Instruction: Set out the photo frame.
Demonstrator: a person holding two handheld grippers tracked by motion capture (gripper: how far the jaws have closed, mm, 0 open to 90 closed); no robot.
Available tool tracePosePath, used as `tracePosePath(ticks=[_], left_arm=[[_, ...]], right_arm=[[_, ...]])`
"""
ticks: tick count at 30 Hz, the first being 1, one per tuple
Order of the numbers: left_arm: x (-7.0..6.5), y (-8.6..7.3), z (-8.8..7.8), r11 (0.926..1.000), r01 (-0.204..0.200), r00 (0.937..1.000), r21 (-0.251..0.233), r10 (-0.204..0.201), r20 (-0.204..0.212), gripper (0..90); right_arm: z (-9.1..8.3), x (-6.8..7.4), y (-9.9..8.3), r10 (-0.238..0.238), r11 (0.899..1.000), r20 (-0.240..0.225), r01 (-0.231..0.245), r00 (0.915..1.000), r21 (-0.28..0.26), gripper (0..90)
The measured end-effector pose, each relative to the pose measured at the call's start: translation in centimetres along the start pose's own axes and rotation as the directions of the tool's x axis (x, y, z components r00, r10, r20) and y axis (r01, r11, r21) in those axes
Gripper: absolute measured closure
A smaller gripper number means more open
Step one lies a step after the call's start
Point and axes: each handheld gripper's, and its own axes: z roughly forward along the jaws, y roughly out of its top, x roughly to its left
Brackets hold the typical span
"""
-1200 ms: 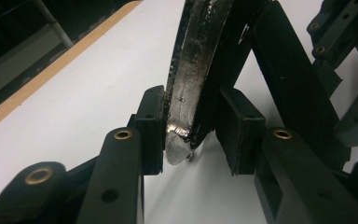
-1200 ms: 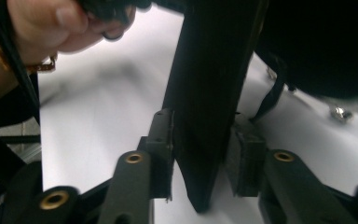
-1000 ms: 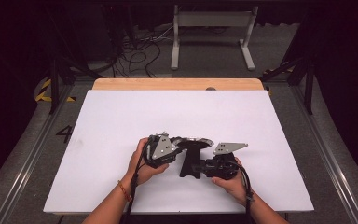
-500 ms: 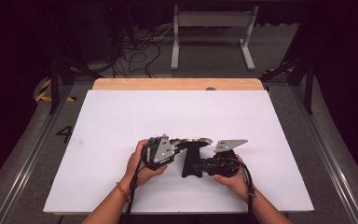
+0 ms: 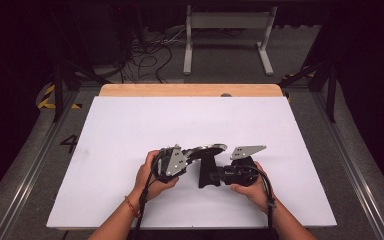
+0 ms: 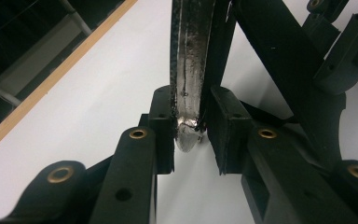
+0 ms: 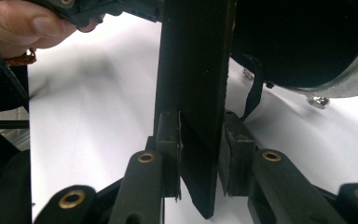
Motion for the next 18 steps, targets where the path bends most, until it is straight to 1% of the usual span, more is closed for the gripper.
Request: tracePosePath(ticks=[5,7,8,9,10,12,14,16,18], left_arm=[[-0.24,0.14,0.12,0.9998,-0.016,0.9994,0.008,0.016,-0.030,72.5],[-0.27,0.15,0.12,0.9998,-0.016,0.9993,0.009,0.016,-0.034,72.5],[-0.34,0.17,0.15,0.9997,-0.019,0.9989,0.018,0.019,-0.042,72.4],[-0.44,0.13,0.19,0.9992,-0.027,0.9985,0.031,0.028,-0.048,72.5],[-0.47,0.10,0.20,0.9993,-0.028,0.9985,0.023,0.029,-0.046,72.8],[-0.55,0.19,0.18,0.9989,-0.037,0.9978,0.028,0.038,-0.054,72.7],[-0.60,0.20,0.18,0.9990,-0.036,0.9979,0.027,0.037,-0.053,72.6],[-0.54,0.16,0.17,0.9993,-0.032,0.9984,0.022,0.033,-0.047,72.6],[-0.43,0.08,0.11,0.9996,-0.024,0.9989,0.016,0.024,-0.040,72.9]], right_arm=[[-0.16,-0.17,-0.19,0.009,1.000,-0.012,-0.009,0.9999,0.001,74.5],[-0.19,-0.21,-0.21,0.017,1.000,-0.022,-0.017,0.9996,-0.001,75.2],[-0.24,-0.22,-0.20,0.018,1.000,-0.025,-0.018,0.9995,0.001,75.5],[-0.30,-0.25,-0.19,0.020,1.000,-0.039,-0.019,0.9991,0.008,75.6],[-0.33,-0.26,-0.24,0.020,1.000,-0.035,-0.020,0.9992,0.014,75.4],[-0.35,-0.27,-0.32,0.027,1.000,-0.037,-0.026,0.9990,0.011,75.4],[-0.39,-0.25,-0.31,0.024,1.000,-0.034,-0.024,0.9991,0.014,75.2],[-0.40,-0.19,-0.33,0.025,1.000,-0.029,-0.025,0.9993,0.012,74.8],[-0.42,-0.09,-0.38,0.019,1.000,-0.011,-0.019,0.9998,0.007,73.7]])
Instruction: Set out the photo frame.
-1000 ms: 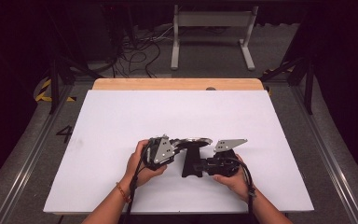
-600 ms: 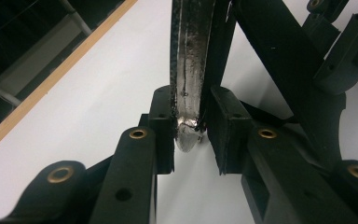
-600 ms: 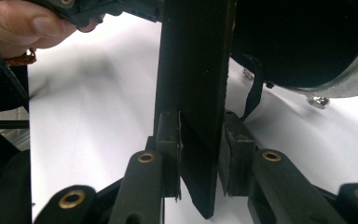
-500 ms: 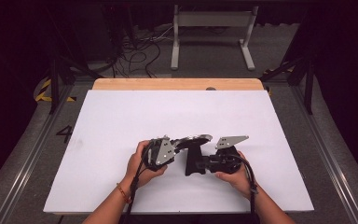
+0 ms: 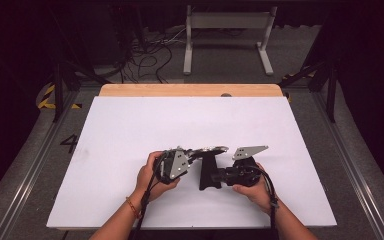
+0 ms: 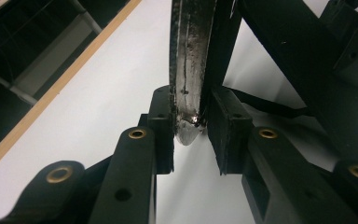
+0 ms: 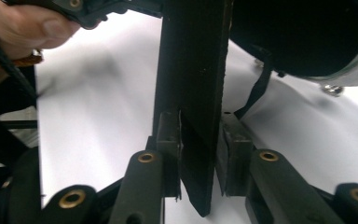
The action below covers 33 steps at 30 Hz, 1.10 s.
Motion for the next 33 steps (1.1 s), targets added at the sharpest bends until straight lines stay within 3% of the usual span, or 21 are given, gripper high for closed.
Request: tracePosePath(ticks=[3,9,11,13,15,16,19,22,26,30,33], left_arm=[[0.1,0.0,-0.3,0.9998,0.008,0.9999,-0.019,-0.008,0.009,74.0],[0.3,-0.1,-0.6,0.9991,0.020,0.9994,-0.038,-0.019,0.028,74.4],[0.3,-0.1,-0.7,0.9988,0.021,0.9994,-0.044,-0.020,0.030,74.2],[0.3,0.0,-0.8,0.9979,0.022,0.9994,-0.060,-0.020,0.028,73.0],[0.3,0.1,-0.9,0.9974,0.023,0.9993,-0.068,-0.021,0.031,72.4],[0.3,0.1,-0.9,0.9966,0.034,0.9989,-0.075,-0.032,0.033,72.4],[0.4,0.1,-1.0,0.9963,0.035,0.9988,-0.078,-0.032,0.036,73.8],[0.5,0.2,-1.1,0.9963,0.038,0.9986,-0.077,-0.035,0.041,75.5],[0.6,0.2,-1.4,0.9967,0.037,0.9984,-0.072,-0.034,0.046,76.5],[0.6,0.2,-1.5,0.9968,0.035,0.9984,-0.072,-0.032,0.046,77.6],[0.6,0.4,-1.6,0.9966,0.034,0.9987,-0.075,-0.031,0.041,77.7]], right_arm=[[-0.7,0.1,0.1,-0.023,0.999,0.050,0.024,0.9985,-0.022,67.8],[-2.9,0.4,0.6,-0.064,0.995,0.150,0.075,0.9866,-0.068,71.8],[-3.4,0.5,0.7,-0.090,0.992,0.197,0.106,0.9763,-0.071,73.5],[-4.0,0.6,0.8,-0.111,0.988,0.271,0.136,0.9561,-0.076,75.2],[-4.6,0.6,0.8,-0.097,0.985,0.314,0.137,0.9445,-0.107,76.0],[-5.0,0.5,0.9,-0.091,0.983,0.345,0.140,0.9342,-0.121,76.4],[-5.8,0.1,0.9,-0.054,0.977,0.391,0.129,0.9190,-0.168,79.0],[-5.7,-0.3,1.2,-0.040,0.975,0.403,0.123,0.9144,-0.183,81.2],[-5.0,-0.4,1.7,-0.055,0.975,0.416,0.139,0.9079,-0.176,82.6],[-5.1,-0.8,1.6,-0.056,0.974,0.389,0.136,0.9196,-0.182,80.2],[-5.5,-0.3,1.4,-0.084,0.972,0.387,0.161,0.9183,-0.170,78.5]])
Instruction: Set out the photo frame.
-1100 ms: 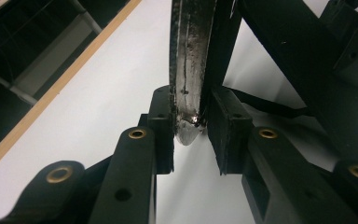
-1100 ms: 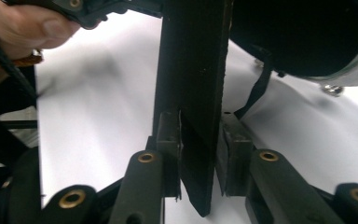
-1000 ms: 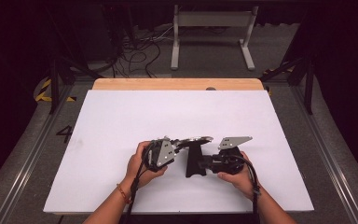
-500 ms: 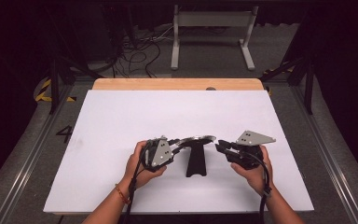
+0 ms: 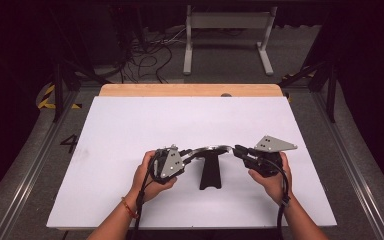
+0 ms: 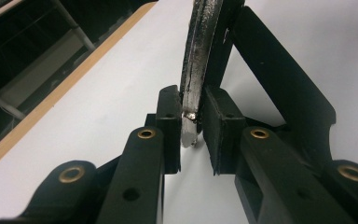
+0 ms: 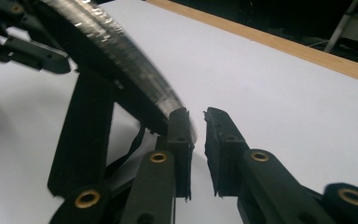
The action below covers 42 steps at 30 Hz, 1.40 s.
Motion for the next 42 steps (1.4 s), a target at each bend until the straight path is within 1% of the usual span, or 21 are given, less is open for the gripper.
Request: tracePosePath(ticks=[1,2,3,5,7,8,10,11,17,20,23,24,25,26,27,28,29,32,35,39,42], left_arm=[[0.0,0.0,0.0,1.0000,0.000,1.0000,0.000,0.000,-0.002,78.0],[0.0,0.0,0.1,1.0000,-0.001,1.0000,0.002,0.001,-0.002,78.4],[0.0,0.0,0.1,1.0000,-0.001,1.0000,0.003,0.001,-0.001,78.4],[0.0,0.1,0.0,0.9999,-0.010,0.9999,0.008,0.010,-0.004,78.7],[0.0,0.1,0.0,0.9999,-0.012,0.9999,0.009,0.012,-0.002,79.1],[0.0,0.1,0.0,0.9999,-0.008,1.0000,0.009,0.008,0.002,79.4],[0.0,0.1,0.0,0.9998,-0.015,0.9998,0.013,0.015,0.013,80.2],[0.0,0.2,-0.1,0.9996,-0.021,0.9997,0.019,0.021,0.011,80.5],[-0.3,0.4,-0.3,0.9982,-0.047,0.9987,0.036,0.046,0.022,80.7],[-0.2,0.7,-0.6,0.9974,-0.061,0.9980,0.038,0.060,0.021,80.9],[-0.4,1.5,-0.9,0.9963,-0.080,0.9967,0.033,0.079,0.020,81.5],[-0.3,1.7,-1.2,0.9968,-0.079,0.9968,0.017,0.078,0.017,85.2],[-0.3,1.9,-1.3,0.9974,-0.072,0.9970,0.007,0.071,0.029,87.4],[-0.3,2.2,-1.4,0.9971,-0.076,0.9967,0.001,0.076,0.029,88.1],[-0.4,2.4,-1.5,0.9967,-0.081,0.9963,-0.001,0.081,0.029,88.0],[-0.5,2.6,-1.4,0.9953,-0.097,0.9950,0.004,0.097,0.024,87.1],[-0.6,2.6,-1.3,0.9950,-0.100,0.9948,0.005,0.099,0.024,85.6],[-0.6,2.4,-1.2,0.9961,-0.088,0.9958,0.000,0.088,0.026,83.8],[-0.5,1.5,-0.9,0.9983,-0.059,0.9974,0.006,0.058,0.042,82.3],[-0.5,0.8,-0.3,0.9976,-0.058,0.9972,0.038,0.057,0.048,79.7],[-0.4,0.4,0.4,0.9961,-0.055,0.9968,0.069,0.051,0.061,75.1]], right_arm=[[-0.1,0.2,0.0,-0.016,1.000,-0.011,0.016,0.9998,0.012,76.9],[0.0,0.3,0.1,-0.038,0.999,-0.002,0.038,0.9993,0.022,75.3],[0.0,0.4,0.2,-0.043,0.999,0.002,0.043,0.9991,0.019,75.4],[0.2,0.4,0.3,-0.033,0.999,0.002,0.033,0.9995,0.007,74.8],[0.4,0.4,0.5,-0.030,1.000,0.001,0.030,0.9995,0.009,76.0],[0.5,0.3,0.6,-0.037,0.999,-0.002,0.037,0.9993,0.014,76.4],[0.8,0.5,0.9,-0.061,0.998,0.001,0.061,0.9982,0.024,81.0],[0.8,0.5,1.0,-0.071,0.997,0.008,0.071,0.9974,0.028,81.1],[1.1,0.0,1.6,-0.095,0.995,-0.014,0.095,0.9954,0.039,81.0],[1.4,0.0,1.9,-0.102,0.994,-0.010,0.102,0.9948,0.042,81.2],[1.7,-0.3,2.1,-0.102,0.994,-0.003,0.102,0.9947,0.047,81.5],[1.8,-0.4,2.1,-0.100,0.994,0.000,0.099,0.9950,0.048,81.6],[1.9,-0.6,2.1,-0.098,0.994,-0.003,0.098,0.9952,0.049,81.7],[2.0,-0.7,2.2,-0.092,0.994,-0.005,0.092,0.9957,0.050,81.8],[2.1,-0.7,2.2,-0.088,0.995,-0.002,0.088,0.9961,0.047,81.9],[2.1,-0.8,2.2,-0.086,0.995,-0.001,0.086,0.9963,0.043,81.9],[2.2,-0.8,2.2,-0.081,0.996,-0.003,0.081,0.9967,0.040,82.0],[2.5,-1.0,2.2,-0.077,0.996,0.012,0.076,0.9970,0.045,82.6],[2.7,-1.1,2.2,-0.077,0.996,0.013,0.076,0.9969,0.051,82.9],[3.0,-1.4,2.1,-0.072,0.996,0.013,0.071,0.9973,0.048,82.7],[3.1,-1.5,2.1,-0.061,0.997,0.015,0.061,0.9980,0.048,82.8]])
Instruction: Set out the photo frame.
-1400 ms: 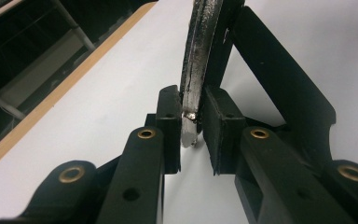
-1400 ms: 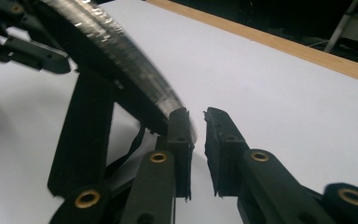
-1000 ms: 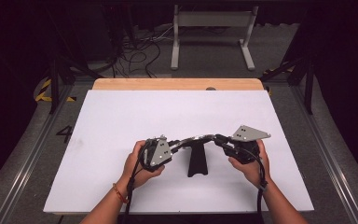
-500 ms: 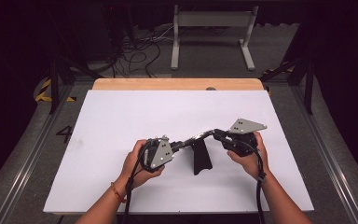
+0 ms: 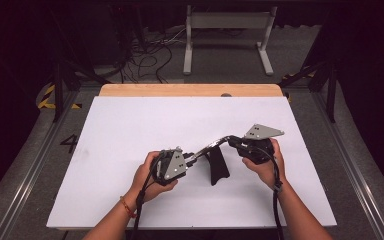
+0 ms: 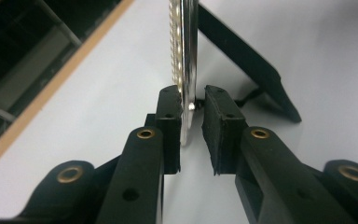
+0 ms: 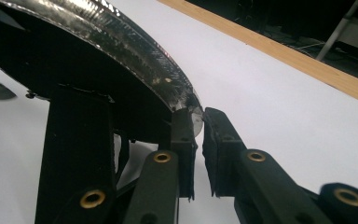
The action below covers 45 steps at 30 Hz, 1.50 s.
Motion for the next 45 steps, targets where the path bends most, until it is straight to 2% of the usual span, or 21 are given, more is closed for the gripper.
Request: tracePosePath(ticks=[4,7,9,11,12,14,15,20,21,30,33,39,45], left_arm=[[-0.2,-0.2,1.0,0.9991,-0.004,1.0000,0.041,0.004,0.003,69.8],[-0.3,0.0,1.5,0.9993,-0.010,0.9999,0.036,0.010,-0.002,68.1],[-0.5,0.1,1.7,0.9992,-0.017,0.9996,0.035,0.018,-0.020,68.0],[-0.5,0.2,1.7,0.9992,-0.020,0.9987,0.035,0.021,-0.047,73.1],[-0.4,0.3,1.7,0.9992,-0.020,0.9981,0.034,0.022,-0.058,76.9],[-0.5,0.3,1.7,0.9990,-0.021,0.9981,0.038,0.023,-0.057,77.3],[-0.6,0.4,1.6,0.9981,-0.039,0.9970,0.047,0.042,-0.065,77.3],[-0.7,0.4,1.3,0.9977,-0.041,0.9978,0.054,0.044,-0.050,77.5],[-0.7,0.5,1.2,0.9973,-0.051,0.9975,0.052,0.054,-0.046,77.4],[-2.0,0.9,0.2,0.9940,-0.084,0.9961,0.069,0.086,-0.021,76.9],[-2.1,0.8,0.1,0.9944,-0.082,0.9964,0.067,0.083,-0.019,76.9],[-2.0,0.6,0.1,0.9961,-0.076,0.9970,0.047,0.076,-0.015,76.7],[-1.9,0.2,-0.1,0.9969,-0.070,0.9975,0.037,0.070,-0.006,76.3]], right_arm=[[0.2,0.1,0.0,-0.003,1.000,0.001,0.003,1.0000,0.009,82.1],[0.2,0.2,0.0,-0.006,1.000,0.022,0.006,0.9997,0.014,80.2],[0.0,0.2,-0.1,0.007,1.000,0.028,-0.007,0.9996,0.005,77.9],[-0.2,0.2,-0.1,0.011,1.000,0.030,-0.011,0.9995,-0.001,78.7],[-0.2,0.2,-0.1,0.008,1.000,0.029,-0.008,0.9995,0.001,82.0],[-0.2,0.2,0.0,0.000,1.000,0.030,0.000,0.9995,0.002,83.9],[-0.2,0.2,0.1,-0.007,1.000,0.032,0.007,0.9995,0.008,86.4],[0.0,0.1,0.1,-0.009,1.000,0.018,0.009,0.9998,0.010,87.0],[0.0,0.1,0.1,-0.015,1.000,0.019,0.014,0.9997,0.012,87.0],[0.8,0.7,0.4,-0.024,1.000,-0.009,0.024,0.9997,0.007,86.3],[0.9,0.7,0.3,-0.010,1.000,-0.025,0.010,0.9996,-0.002,85.4],[0.8,0.8,0.1,-0.009,1.000,-0.007,0.009,0.9999,0.005,79.4],[-0.4,1.2,-0.5,-0.022,1.000,0.028,0.022,0.9994,0.015,75.1]])
